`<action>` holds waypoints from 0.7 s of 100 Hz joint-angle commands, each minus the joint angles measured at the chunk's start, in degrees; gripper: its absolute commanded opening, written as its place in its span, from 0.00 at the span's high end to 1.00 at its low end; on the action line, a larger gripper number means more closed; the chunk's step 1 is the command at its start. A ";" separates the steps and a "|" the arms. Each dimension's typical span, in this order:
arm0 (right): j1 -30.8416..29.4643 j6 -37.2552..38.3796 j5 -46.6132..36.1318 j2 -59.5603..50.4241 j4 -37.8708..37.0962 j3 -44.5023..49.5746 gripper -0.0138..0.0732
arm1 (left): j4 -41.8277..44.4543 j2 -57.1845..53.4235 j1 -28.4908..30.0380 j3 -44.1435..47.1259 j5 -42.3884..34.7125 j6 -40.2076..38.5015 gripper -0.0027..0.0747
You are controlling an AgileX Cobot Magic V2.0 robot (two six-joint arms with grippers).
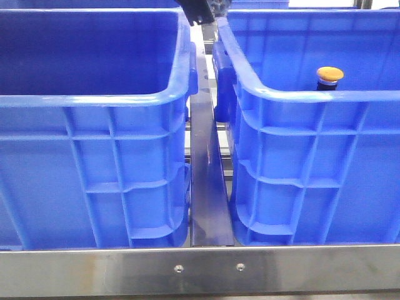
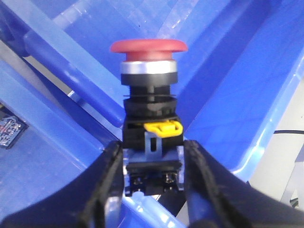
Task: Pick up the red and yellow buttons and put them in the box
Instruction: 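Lift the red button and carry it toward the gap between the bins, then grasp the red button cap with the right gripper from the left gripper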
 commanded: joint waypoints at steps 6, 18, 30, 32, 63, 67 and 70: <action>-0.29 -0.34 -1.29 -0.11 3.11 -1.92 0.67 | -1.94 -2.33 -0.38 -1.87 -2.38 0.15 0.75; -0.29 -0.31 3.86 1.13 5.59 -3.57 0.25 | -1.94 -2.33 -0.38 -1.87 -2.28 0.15 0.75; -0.29 -0.24 12.33 5.17 11.74 -7.15 0.09 | -1.94 -2.33 -0.38 -1.87 -2.28 0.15 0.75; -0.29 -0.24 13.73 6.11 13.24 -7.89 0.09 | -1.94 -2.33 -0.38 -1.87 -2.28 0.15 0.75; -0.08 -0.30 29.32 21.79 35.75 -18.54 0.16 | -1.97 -2.33 -0.38 -1.87 -2.28 0.15 0.75; 0.00 -0.30 31.65 23.45 36.88 -19.58 0.16 | -1.97 -2.33 -0.38 -1.87 -2.28 0.15 0.75; 0.06 -0.30 33.54 24.99 37.75 -20.62 0.16 | -1.97 -2.33 -0.38 -1.87 -2.28 0.15 0.75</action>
